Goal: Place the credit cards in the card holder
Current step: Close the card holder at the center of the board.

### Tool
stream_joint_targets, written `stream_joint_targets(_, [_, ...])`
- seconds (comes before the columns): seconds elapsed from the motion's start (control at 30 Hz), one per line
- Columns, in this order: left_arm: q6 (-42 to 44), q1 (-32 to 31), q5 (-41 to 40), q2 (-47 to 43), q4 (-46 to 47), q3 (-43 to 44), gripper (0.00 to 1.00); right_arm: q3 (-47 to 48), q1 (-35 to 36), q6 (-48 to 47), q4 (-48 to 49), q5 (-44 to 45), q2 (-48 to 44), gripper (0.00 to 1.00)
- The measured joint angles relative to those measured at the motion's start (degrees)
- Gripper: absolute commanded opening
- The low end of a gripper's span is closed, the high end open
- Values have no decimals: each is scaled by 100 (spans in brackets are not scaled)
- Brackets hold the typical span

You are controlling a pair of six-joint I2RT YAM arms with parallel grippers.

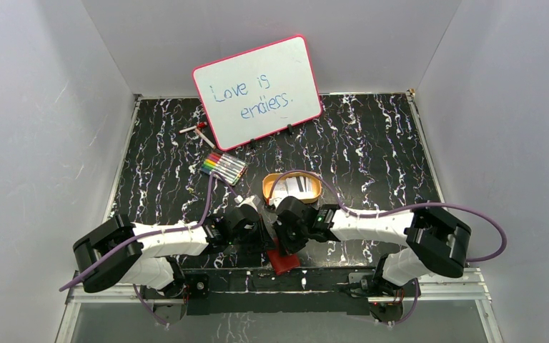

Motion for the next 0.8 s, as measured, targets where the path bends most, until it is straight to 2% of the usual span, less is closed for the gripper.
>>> stream_joint_targets(0.17, [-4,0,-9,-15,-15,0,0,-122,0,26,20,76,-267,30])
stream_joint_targets(0.23, [7,0,-20,-28,-42,2,0,-136,0,17,-81,116,-531,36])
stream_joint_targets(0.43, [186,-2,-168,-140,-400,122,15,20,0,-7,-229,173,-1191,47])
stream_joint_targets(0.67, [448,0,-586,-601,-1152,284,25,-83,0,-4,-118,256,-1814,52])
stream_joint_targets(0.8, [533,0,-752,-774,-1403,356,27,-361,28,-15,-26,37,-2194,53])
